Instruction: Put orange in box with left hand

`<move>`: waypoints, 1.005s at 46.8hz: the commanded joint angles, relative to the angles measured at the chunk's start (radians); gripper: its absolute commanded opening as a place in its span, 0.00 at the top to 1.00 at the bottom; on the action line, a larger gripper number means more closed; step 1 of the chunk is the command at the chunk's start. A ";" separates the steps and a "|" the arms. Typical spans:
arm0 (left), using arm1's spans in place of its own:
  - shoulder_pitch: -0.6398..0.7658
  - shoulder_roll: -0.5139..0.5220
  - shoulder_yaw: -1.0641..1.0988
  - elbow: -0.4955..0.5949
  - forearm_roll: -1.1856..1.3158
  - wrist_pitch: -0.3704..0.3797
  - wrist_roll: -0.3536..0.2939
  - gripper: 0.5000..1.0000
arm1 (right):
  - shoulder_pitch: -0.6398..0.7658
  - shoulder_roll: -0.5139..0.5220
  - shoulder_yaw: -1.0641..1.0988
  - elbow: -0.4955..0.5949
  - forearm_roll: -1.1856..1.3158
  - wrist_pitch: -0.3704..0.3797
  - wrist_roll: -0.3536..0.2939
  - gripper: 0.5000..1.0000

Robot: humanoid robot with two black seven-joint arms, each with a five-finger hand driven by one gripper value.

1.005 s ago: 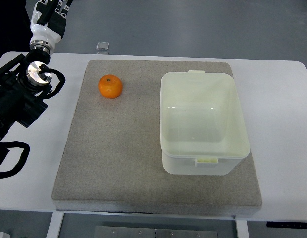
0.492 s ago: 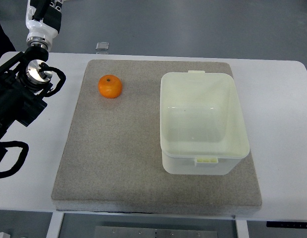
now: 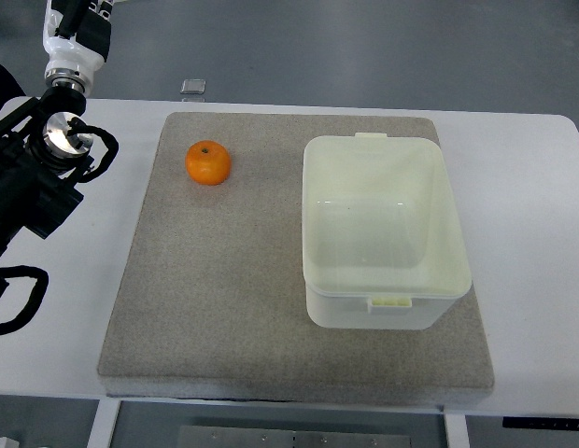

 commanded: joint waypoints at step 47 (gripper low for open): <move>0.007 0.072 0.019 -0.063 0.024 0.013 0.001 0.02 | 0.001 0.000 0.000 0.000 0.000 0.000 0.000 0.14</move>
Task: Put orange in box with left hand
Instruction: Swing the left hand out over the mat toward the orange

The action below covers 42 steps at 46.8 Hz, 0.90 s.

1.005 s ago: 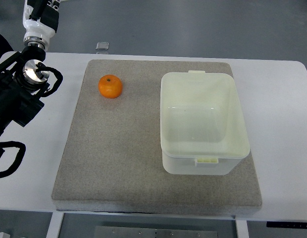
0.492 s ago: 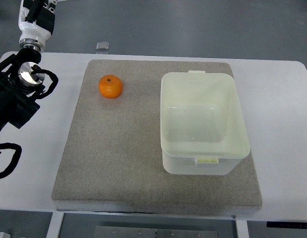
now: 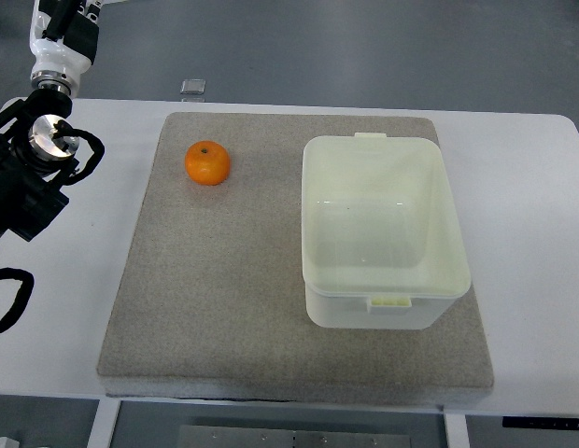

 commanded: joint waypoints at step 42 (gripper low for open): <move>-0.104 0.271 0.579 -0.367 0.715 -0.031 0.009 0.02 | 0.000 0.000 0.000 0.000 0.000 0.000 0.000 0.14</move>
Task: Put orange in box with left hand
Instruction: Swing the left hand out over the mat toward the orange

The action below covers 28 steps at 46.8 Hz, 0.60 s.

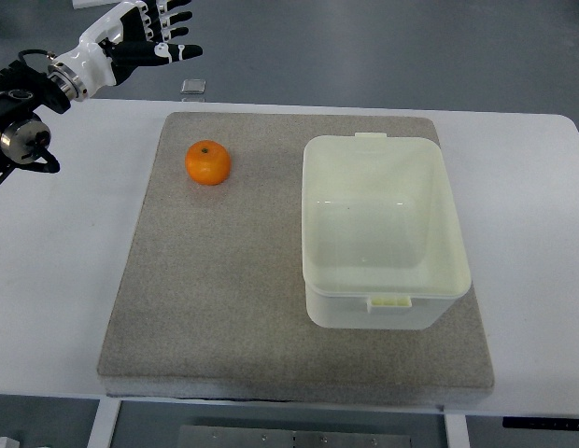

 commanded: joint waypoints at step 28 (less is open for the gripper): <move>-0.026 0.032 0.094 -0.027 0.623 -0.032 -0.031 0.17 | -0.001 0.000 0.000 0.000 0.000 0.000 0.000 0.14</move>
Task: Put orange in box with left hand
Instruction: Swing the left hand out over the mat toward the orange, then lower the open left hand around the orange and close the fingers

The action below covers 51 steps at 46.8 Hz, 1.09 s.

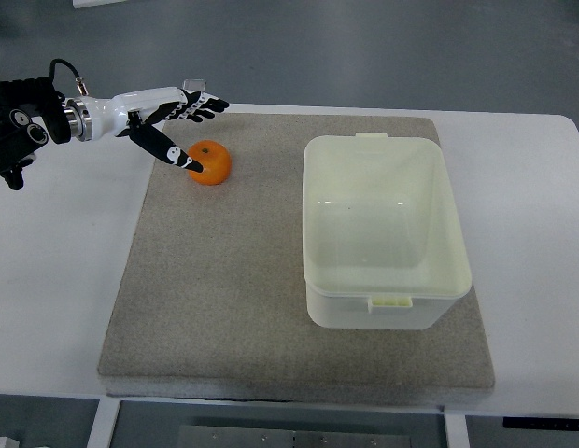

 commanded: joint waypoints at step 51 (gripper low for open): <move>0.007 -0.085 0.064 0.092 0.522 0.310 -0.114 0.13 | -0.001 0.000 0.000 0.000 0.000 0.000 0.000 0.14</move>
